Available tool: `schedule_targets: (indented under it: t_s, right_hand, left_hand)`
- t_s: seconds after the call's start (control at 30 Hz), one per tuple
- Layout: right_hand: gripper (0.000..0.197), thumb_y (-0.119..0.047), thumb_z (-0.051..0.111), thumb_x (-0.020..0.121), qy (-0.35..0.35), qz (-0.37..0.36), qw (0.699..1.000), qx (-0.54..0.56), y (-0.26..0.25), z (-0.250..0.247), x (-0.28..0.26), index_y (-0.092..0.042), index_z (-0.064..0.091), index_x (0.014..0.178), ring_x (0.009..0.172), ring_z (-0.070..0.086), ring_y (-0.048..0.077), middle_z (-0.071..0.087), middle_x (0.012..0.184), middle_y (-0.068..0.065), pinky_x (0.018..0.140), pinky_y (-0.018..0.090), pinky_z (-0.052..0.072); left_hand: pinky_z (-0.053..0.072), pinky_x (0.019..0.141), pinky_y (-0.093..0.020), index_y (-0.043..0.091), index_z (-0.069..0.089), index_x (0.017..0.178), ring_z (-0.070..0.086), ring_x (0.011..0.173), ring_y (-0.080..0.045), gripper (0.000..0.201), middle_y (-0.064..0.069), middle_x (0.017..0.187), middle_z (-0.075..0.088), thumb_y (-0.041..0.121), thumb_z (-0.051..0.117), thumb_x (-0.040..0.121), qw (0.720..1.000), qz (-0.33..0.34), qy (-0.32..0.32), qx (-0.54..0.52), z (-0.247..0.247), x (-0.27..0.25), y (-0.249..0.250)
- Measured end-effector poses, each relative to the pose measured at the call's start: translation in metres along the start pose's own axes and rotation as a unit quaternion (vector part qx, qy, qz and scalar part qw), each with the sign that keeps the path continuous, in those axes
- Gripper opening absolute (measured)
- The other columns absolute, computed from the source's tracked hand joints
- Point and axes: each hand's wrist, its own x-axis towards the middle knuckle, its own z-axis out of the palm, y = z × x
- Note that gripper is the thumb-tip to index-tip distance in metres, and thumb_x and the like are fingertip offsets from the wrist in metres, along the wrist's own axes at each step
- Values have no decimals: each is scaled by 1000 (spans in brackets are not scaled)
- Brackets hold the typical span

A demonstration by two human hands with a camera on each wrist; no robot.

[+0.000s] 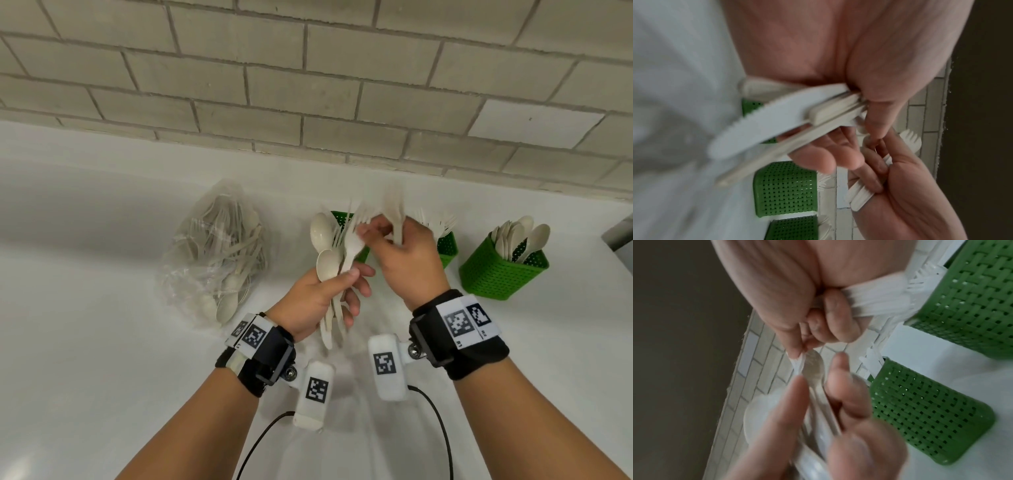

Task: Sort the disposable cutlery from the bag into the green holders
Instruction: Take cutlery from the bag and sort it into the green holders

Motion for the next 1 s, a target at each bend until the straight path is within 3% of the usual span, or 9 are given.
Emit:
schedule_targets:
  t_s: [0.07,0.17,0.33,0.43,0.6,0.73,0.87,0.93,1.0]
  right_hand:
    - [15,-19,67,90,57,3,998,25,2,-5,5,-19,61,76,55,54,5,60,62,-12,59,24,43]
    - [13,-15,63,93,94,9,991,94,1,-18,12,-8,57,84,44,39,10,50,53,-11,46,22,34]
    - [7,-15,61,94,72,17,994,86,8,-25,13,-12,61,88,52,47,10,57,65,-4,52,22,41]
    - [15,-15,58,96,29,22,999,12,15,-12,4,-20,60,82,68,61,5,65,73,-10,67,25,49]
    - [20,-23,48,97,-38,-6,990,-136,32,-9,-5,-7,56,87,71,62,19,63,77,7,63,36,51]
    - [25,-37,50,88,-112,37,980,-161,36,-10,-20,-15,55,98,80,62,17,63,86,1,74,42,54]
    - [36,-18,68,78,-176,47,961,-208,38,-15,-30,-15,49,109,78,52,4,53,90,-8,61,13,40]
    - [42,-14,68,82,-155,46,954,-251,42,-11,-35,-14,44,117,73,52,4,50,86,-9,59,15,38]
    - [37,-13,58,91,-121,45,952,-279,46,-6,-39,-10,41,124,72,57,17,55,82,-2,61,31,45]
  left_hand:
    - [49,52,-30,5,66,105,55,60,-16,31,-5,81,62,30,52,93,1000,7,22,-15,-1,-1,-3]
    - [48,51,-27,4,66,99,56,63,-17,29,-4,79,64,32,58,94,995,16,87,-48,-4,0,-3]
    - [57,64,-31,8,62,117,69,101,-27,28,-12,107,73,22,42,102,997,18,67,-14,-1,6,6]
    - [59,66,-35,10,63,111,72,84,-29,22,-12,96,74,19,46,101,1000,17,25,-9,15,7,9]
    - [56,49,-28,7,64,94,71,72,-24,11,-4,76,71,12,55,98,996,48,62,44,24,9,1]
    - [53,47,-29,6,69,103,67,75,-19,15,-15,90,71,11,56,98,988,48,116,93,18,15,-7]
    - [47,45,-26,6,68,107,66,79,-22,17,-19,101,71,13,56,98,988,20,124,95,18,16,-11]
    - [44,45,-26,8,69,106,61,72,-21,17,-21,104,69,17,57,98,984,7,134,121,17,17,-14]
    - [44,46,-26,13,70,107,61,74,-22,18,-20,104,69,23,58,98,981,-1,136,141,18,19,-13]
